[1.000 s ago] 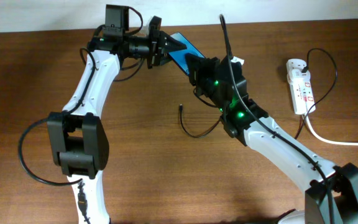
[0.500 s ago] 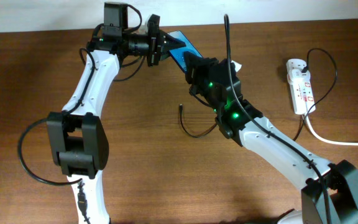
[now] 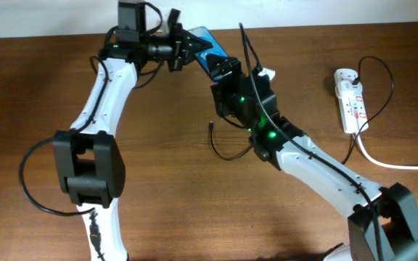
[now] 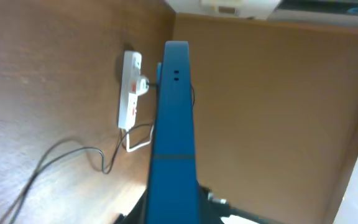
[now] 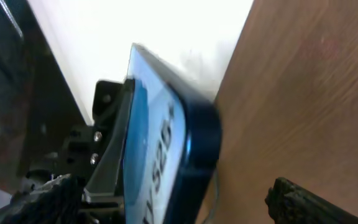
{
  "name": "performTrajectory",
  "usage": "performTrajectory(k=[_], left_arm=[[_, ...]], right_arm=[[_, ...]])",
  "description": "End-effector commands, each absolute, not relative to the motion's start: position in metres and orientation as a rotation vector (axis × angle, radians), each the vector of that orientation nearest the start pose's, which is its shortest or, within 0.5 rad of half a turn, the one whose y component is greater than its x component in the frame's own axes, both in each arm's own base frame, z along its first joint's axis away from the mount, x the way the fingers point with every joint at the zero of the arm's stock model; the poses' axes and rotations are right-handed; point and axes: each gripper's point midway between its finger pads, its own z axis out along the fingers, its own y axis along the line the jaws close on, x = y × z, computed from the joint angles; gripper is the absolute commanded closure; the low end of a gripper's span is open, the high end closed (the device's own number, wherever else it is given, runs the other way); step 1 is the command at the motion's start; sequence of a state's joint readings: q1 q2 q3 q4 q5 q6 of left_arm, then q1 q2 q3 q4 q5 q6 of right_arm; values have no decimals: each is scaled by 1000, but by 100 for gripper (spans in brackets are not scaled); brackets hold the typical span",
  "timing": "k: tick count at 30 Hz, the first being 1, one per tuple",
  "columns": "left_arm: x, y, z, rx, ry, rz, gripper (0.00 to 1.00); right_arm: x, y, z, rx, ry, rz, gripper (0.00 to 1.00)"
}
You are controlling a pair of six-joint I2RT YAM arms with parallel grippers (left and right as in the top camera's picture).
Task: Plug charger to phone and switch on socket
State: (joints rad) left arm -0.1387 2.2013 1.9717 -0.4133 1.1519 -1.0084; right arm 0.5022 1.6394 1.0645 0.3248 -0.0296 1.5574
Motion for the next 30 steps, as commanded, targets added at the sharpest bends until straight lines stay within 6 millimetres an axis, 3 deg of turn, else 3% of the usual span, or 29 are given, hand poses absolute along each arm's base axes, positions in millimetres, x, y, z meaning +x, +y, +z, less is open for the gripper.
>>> performTrajectory(k=[1, 5, 8, 10, 14, 16, 20, 22, 26, 30], left_arm=[[527, -187, 255, -185, 2283, -1829, 100], [530, -146, 242, -271, 2300, -1772, 100], [523, -127, 229, -339, 2344, -1749, 100], [517, -116, 223, -398, 2371, -1752, 100], [511, -115, 233, -343, 2334, -1839, 100], [503, -120, 247, -225, 2274, -1937, 100], [488, -125, 278, -11, 2133, -2130, 100], [489, -125, 279, -2, 2129, -2125, 100], [490, -125, 279, 10, 2125, -2115, 100], [490, -125, 279, 9, 2125, -2115, 100]], right_arm=[[451, 238, 229, 760, 1952, 1354, 2], [443, 203, 206, 626, 2126, 1268, 2], [423, 176, 163, 624, 2330, 1132, 2], [402, 170, 138, 538, 2471, 1025, 2], [381, 173, 127, 405, 2572, 1014, 2], [371, 173, 122, 319, 2615, 1002, 1], [364, 138, 100, 418, 2698, 794, 2], [360, 136, 98, 396, 2716, 794, 1], [354, 160, 103, 239, 2718, 849, 38], [358, 189, 96, 217, 2702, 830, 40]])
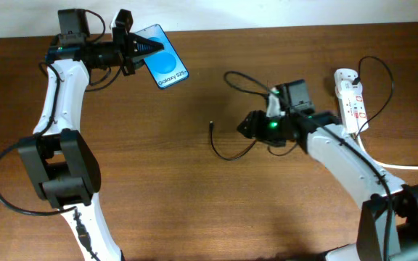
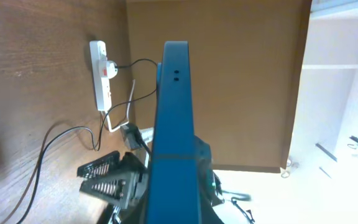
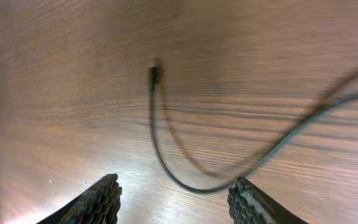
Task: Plug charger to phone and switch on socket
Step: 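Lower the right gripper and grasp the black cable's USB-C plug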
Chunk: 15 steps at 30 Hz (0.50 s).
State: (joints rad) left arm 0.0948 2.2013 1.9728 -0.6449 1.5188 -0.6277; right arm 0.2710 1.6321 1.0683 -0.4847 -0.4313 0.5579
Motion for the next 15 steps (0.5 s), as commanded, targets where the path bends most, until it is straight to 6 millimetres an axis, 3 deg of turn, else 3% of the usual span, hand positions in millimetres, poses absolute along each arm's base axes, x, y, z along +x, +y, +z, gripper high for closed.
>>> performTrajectory(k=[1, 6, 10, 15], left_arm=[[490, -125, 279, 9, 2125, -2115, 100], [492, -125, 276, -12, 2140, -2091, 100], [492, -125, 276, -12, 2140, -2092, 100], [492, -125, 276, -12, 2139, -2092, 100]], right_arm=[[359, 199, 88, 210, 2707, 845, 40], [373, 226, 61, 163, 2691, 893, 44], [380, 244, 40, 124, 2675, 913, 57], [379, 252, 16, 143, 2704, 917, 61]])
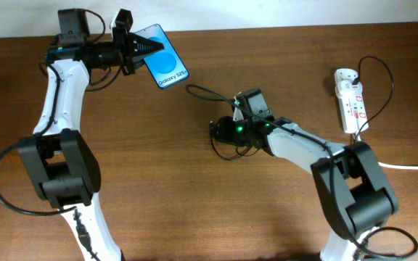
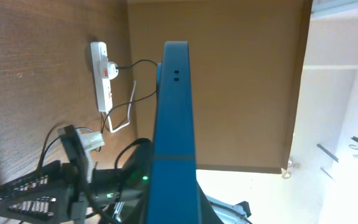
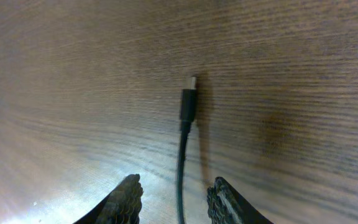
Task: Plug charger to phone and switch on socket
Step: 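Lower the right gripper and grasp the black cable's USB-C plug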
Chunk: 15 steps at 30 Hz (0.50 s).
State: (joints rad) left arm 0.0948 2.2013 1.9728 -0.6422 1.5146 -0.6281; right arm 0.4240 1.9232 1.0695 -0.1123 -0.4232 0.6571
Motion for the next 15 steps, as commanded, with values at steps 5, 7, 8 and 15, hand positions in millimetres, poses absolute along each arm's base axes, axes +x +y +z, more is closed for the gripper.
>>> performTrajectory(k=[5, 7, 8, 15], left_arm=[[492, -125, 276, -11, 2139, -2092, 100], [492, -125, 276, -11, 2139, -2092, 100], [492, -125, 276, -11, 2139, -2092, 100], [492, -125, 276, -11, 2139, -2092, 100]], right_arm=[[381, 260, -1, 121, 2704, 925, 61], [381, 265, -5, 114, 2700, 931, 61], [380, 267, -8, 130, 2705, 936, 61], [377, 262, -32, 221, 2753, 894, 66]])
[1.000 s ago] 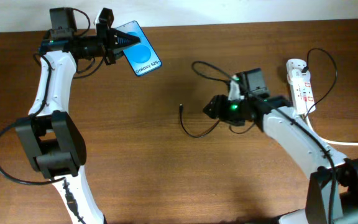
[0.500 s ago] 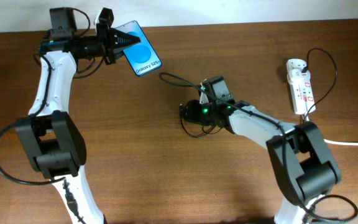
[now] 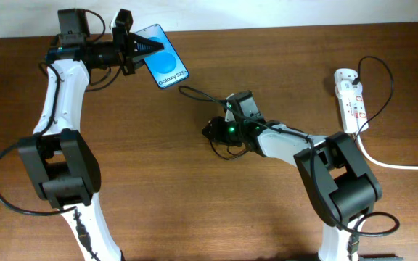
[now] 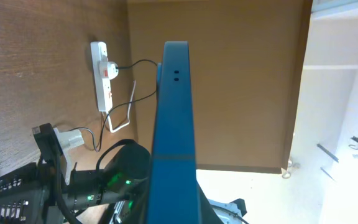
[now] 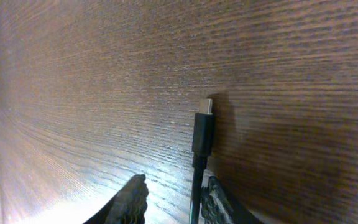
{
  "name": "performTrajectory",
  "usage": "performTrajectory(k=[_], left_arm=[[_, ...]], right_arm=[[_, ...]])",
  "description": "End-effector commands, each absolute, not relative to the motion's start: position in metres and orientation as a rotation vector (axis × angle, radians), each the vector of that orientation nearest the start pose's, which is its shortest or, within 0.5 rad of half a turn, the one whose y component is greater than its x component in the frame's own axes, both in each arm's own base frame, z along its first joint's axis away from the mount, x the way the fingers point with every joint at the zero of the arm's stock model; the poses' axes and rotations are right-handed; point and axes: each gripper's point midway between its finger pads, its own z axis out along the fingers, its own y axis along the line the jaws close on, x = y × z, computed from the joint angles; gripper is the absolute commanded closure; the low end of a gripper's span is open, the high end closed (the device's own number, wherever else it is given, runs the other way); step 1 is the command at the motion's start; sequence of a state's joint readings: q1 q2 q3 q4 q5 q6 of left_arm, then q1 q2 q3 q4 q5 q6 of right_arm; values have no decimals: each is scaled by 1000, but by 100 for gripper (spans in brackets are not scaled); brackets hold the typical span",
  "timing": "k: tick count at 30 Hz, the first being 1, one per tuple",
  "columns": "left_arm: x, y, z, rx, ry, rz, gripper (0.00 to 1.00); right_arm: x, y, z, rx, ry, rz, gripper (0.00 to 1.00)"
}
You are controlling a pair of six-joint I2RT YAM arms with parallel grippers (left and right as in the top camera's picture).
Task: Plug charger to phone and switch on socket
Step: 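Lower the right gripper and grasp the black cable's USB-C plug, then lift the plug with the right gripper toward the phone's bottom port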
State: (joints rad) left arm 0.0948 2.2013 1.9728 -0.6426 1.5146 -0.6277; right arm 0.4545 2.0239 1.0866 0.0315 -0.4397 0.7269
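Note:
My left gripper (image 3: 138,49) is shut on the blue phone (image 3: 164,67) and holds it in the air at the back left. In the left wrist view the phone (image 4: 173,112) shows edge-on and hides the fingers. The black charger cable (image 3: 194,93) lies on the table, and its plug (image 5: 202,132) points away from my right gripper (image 5: 173,200). That gripper (image 3: 209,132) is low and open. The cable runs between its fingers (image 5: 132,198), close to the right one. The white socket strip (image 3: 350,98) lies at the far right.
A brown wooden table (image 3: 158,196) bears everything. A white lead (image 3: 390,164) runs off the strip to the right edge. The charger's adapter (image 3: 345,75) sits in the strip's far end. A wall stands behind the table.
My right gripper has moved a little to the left and closer to the plug, so its fingers now stand on either side of the cable just behind it. The left arm and phone are unchanged.
Both grippers were at the back middle, the left shut on the phone and the right close beside it. Then the phone was held at the back left and my right gripper hung open over the cable's loop. It then came near the plug and now straddles the cable.

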Motion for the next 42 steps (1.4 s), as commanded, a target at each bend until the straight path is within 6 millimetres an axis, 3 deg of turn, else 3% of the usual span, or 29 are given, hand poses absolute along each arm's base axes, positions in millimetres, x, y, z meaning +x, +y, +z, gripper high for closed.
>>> performTrajectory(k=[1, 4, 8, 12, 16, 20, 22, 24, 28, 32, 37, 42], left_arm=[[492, -125, 276, -11, 2139, -2092, 100], [492, -125, 276, -11, 2139, -2092, 100], [492, -125, 276, -11, 2139, -2092, 100], [492, -125, 276, -11, 2139, -2092, 100], [492, -125, 276, -10, 2139, -2092, 100], [492, -126, 276, -8, 2140, -2094, 100], [491, -127, 276, -5, 2141, -2096, 100], [490, -130, 277, 5, 2139, -2105, 100], [487, -139, 277, 30, 2146, -2121, 100], [483, -155, 276, 59, 2167, -2124, 100], [475, -179, 276, 115, 2186, -2147, 100], [468, -190, 279, 167, 2177, -2188, 100]], right_arm=[[377, 261, -34, 229, 2755, 883, 67], [377, 259, -40, 238, 2765, 864, 75], [377, 259, -40, 237, 2765, 871, 93], [375, 263, -24, 119, 2746, 998, 96], [379, 256, 24, -49, 2652, 1125, 96], [370, 245, 112, -254, 2464, 1297, 96], [358, 243, 162, -334, 2349, 1379, 96], [343, 241, 199, -377, 2285, 1390, 96], [313, 233, 239, -393, 2251, 1391, 96], [302, 235, 257, -331, 2255, 1430, 96], [299, 260, 243, -190, 2358, 1426, 96], [308, 266, 252, -105, 2326, 1452, 96]])
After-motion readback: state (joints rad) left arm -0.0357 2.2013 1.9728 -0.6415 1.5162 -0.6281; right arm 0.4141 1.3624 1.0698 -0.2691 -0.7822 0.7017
